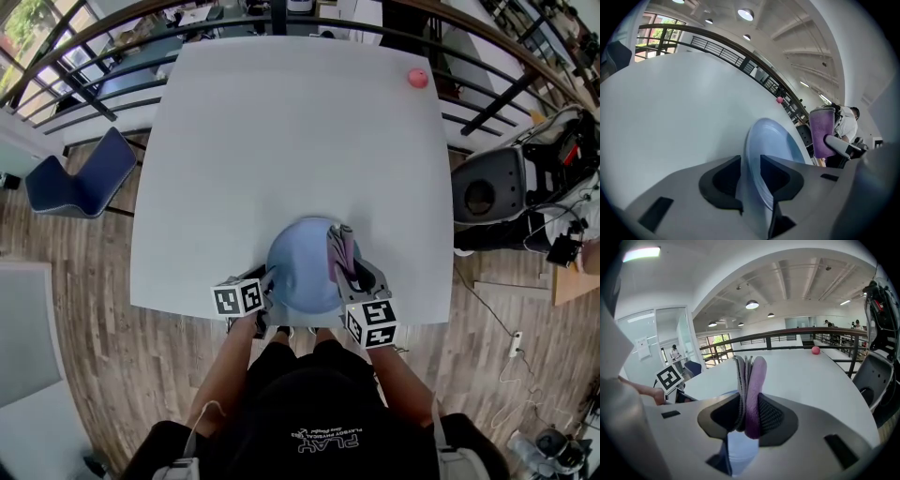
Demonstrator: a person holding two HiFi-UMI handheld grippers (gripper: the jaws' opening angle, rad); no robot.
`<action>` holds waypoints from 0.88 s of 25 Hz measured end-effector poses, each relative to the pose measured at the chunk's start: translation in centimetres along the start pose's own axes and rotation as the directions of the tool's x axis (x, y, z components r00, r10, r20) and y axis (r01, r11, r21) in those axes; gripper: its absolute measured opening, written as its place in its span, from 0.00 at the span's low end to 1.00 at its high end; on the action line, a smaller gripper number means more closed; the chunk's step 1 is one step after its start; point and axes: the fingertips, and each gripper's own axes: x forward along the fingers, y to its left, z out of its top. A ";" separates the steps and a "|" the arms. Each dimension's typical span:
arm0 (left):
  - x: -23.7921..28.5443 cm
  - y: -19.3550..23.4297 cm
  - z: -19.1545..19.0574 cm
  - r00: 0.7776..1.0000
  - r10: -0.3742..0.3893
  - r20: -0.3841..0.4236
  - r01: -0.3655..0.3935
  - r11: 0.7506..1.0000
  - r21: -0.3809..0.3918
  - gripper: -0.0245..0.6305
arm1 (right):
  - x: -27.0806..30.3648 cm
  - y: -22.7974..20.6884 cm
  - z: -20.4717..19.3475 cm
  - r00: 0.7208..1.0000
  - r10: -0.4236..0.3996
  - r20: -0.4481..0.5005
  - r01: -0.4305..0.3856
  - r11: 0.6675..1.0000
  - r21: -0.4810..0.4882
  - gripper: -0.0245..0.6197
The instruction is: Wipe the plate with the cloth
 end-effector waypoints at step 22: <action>-9.8 -6.2 13.3 0.946 -0.088 0.313 0.014 0.973 0.230 0.06 | -1.6 3.4 10.9 0.975 0.035 0.221 -0.003 0.990 -0.142 0.22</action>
